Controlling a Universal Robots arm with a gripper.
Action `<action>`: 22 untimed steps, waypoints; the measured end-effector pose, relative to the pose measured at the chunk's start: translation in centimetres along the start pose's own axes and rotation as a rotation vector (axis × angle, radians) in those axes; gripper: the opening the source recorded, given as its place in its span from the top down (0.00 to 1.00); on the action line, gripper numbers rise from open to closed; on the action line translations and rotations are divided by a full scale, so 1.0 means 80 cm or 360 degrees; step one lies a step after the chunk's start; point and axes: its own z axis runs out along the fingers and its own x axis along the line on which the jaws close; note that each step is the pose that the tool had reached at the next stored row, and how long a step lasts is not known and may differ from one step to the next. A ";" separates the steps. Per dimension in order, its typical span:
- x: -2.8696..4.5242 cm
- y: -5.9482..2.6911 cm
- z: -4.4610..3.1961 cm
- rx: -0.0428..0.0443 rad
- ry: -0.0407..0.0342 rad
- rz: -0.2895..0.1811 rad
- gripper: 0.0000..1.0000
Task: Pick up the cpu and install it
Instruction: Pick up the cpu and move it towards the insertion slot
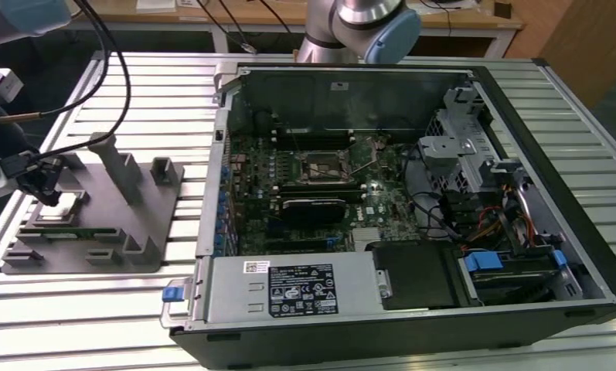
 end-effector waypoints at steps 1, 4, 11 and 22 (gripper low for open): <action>0.0001 0.001 0.0012 0.0000 0.0000 0.0000 0.89; 0.0007 0.003 0.0054 0.0001 0.0000 -0.0001 0.89; 0.0022 0.003 0.0151 0.0004 0.0000 -0.0002 0.89; 0.0022 0.003 0.0152 0.0004 0.0000 -0.0003 0.83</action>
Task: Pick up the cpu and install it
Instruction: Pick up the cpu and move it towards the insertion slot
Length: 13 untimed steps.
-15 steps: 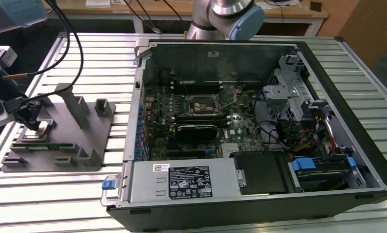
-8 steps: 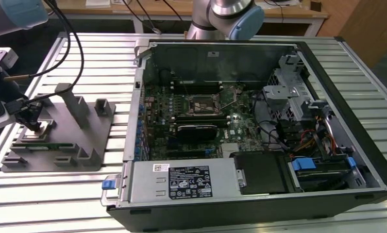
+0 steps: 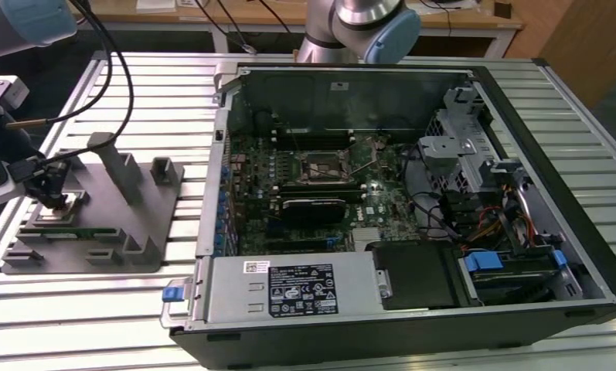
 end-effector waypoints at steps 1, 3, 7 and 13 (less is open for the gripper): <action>0.0000 0.000 0.0000 0.0000 0.0000 0.0000 0.77; 0.0000 0.000 0.0000 0.0000 0.0000 0.0000 0.71; 0.0000 0.000 0.0000 0.0000 0.0000 -0.0001 0.53; 0.0000 0.000 0.0000 0.0000 0.0000 -0.0001 0.36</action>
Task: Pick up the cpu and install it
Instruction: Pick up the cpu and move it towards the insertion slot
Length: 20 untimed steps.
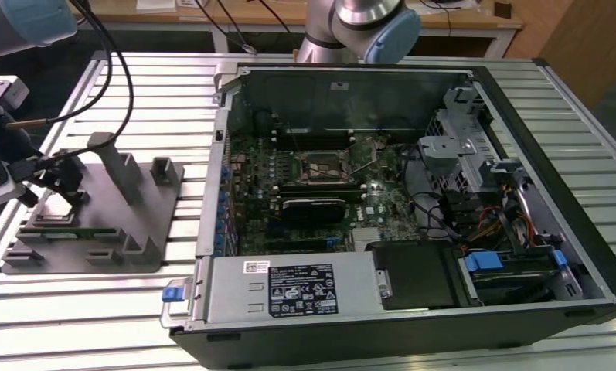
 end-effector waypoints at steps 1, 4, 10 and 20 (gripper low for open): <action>0.0000 0.000 0.0000 0.0000 0.0000 0.0000 0.29; 0.0001 0.000 0.0016 0.0000 0.0000 0.0000 0.29; 0.0004 0.001 0.0069 -0.0004 -0.0001 0.0012 0.29; 0.0008 0.003 0.0170 -0.0004 -0.0001 0.0023 0.29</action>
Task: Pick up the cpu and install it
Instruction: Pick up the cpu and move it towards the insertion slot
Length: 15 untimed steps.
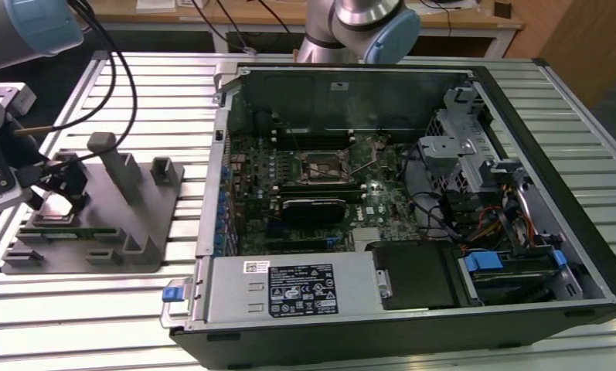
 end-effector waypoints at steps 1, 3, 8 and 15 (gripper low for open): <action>0.0001 0.000 0.0009 0.0000 0.0000 0.0001 0.29; 0.0001 0.000 0.0011 0.0000 0.0000 0.0001 0.29; 0.0001 0.000 0.0014 0.0000 0.0000 0.0001 0.29; 0.0000 0.000 0.0017 0.0001 0.0030 0.0003 0.29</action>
